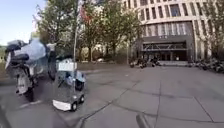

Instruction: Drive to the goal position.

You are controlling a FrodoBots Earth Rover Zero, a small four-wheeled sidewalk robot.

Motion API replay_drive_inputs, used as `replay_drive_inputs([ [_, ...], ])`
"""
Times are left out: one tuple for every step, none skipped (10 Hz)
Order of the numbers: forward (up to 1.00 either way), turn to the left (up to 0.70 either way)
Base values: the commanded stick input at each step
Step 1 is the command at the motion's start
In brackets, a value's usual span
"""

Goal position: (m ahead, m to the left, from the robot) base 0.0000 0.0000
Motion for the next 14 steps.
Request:
replay_drive_inputs([
  [0.45, -0.03],
  [0.44, -0.05],
  [0.09, -0.47],
  [0.0, -0.4],
  [0.0, -0.4],
  [0.0, -0.4],
  [0.0, -0.4],
  [0.0, -0.4],
  [0.0, -0.4],
  [0.0, -0.39],
  [0.0, -0.4],
  [0.0, -0.4],
  [0.0, -0.4],
  [0.0, -0.39],
])
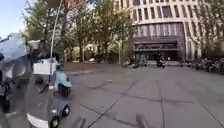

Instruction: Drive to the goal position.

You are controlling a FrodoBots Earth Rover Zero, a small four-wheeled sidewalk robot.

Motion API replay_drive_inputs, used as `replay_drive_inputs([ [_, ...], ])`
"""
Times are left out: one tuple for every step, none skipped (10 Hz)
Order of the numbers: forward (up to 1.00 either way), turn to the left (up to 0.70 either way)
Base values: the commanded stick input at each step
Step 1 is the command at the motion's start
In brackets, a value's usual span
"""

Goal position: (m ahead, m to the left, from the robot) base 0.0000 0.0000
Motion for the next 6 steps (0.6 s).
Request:
replay_drive_inputs([
  [0.0, -0.39],
  [0.0, -0.39],
  [0.0, -0.39],
  [0.0, -0.4],
  [0.0, -0.4],
  [0.0, -0.39],
])
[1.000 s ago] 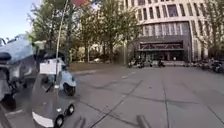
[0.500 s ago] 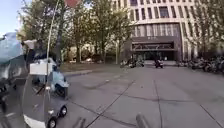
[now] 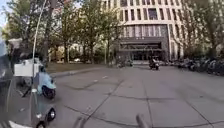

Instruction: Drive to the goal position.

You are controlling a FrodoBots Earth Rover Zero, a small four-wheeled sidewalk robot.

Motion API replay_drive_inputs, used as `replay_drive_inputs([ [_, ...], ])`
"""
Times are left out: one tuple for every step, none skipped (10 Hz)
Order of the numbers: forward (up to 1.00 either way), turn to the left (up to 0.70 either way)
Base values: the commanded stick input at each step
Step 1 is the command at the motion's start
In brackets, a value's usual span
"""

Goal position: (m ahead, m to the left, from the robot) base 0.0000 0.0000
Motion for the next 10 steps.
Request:
replay_drive_inputs([
  [0.0, -0.4],
  [0.0, -0.4],
  [0.0, -0.4],
  [0.0, -0.39],
  [0.0, -0.39],
  [0.0, -0.4],
  [0.0, -0.4],
  [0.0, -0.4],
  [0.0, -0.25],
  [0.0, -0.09],
])
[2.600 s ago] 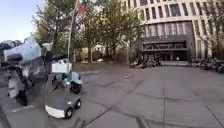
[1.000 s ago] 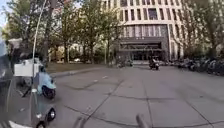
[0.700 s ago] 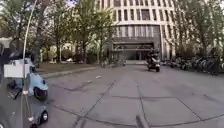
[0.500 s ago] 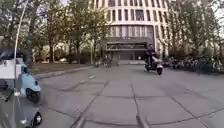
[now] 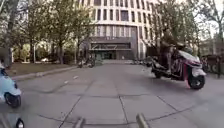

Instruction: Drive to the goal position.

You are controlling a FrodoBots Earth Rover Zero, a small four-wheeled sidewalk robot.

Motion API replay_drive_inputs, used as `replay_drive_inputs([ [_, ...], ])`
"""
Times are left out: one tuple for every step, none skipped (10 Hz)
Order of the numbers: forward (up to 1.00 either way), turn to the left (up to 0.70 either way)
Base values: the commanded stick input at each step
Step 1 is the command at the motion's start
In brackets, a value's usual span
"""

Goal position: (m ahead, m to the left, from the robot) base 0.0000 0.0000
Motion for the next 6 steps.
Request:
replay_drive_inputs([
  [0.0, -0.02],
  [0.0, -0.23],
  [0.0, -0.35],
  [0.0, -0.06],
  [0.0, 0.0],
  [-0.03, 0.0],
])
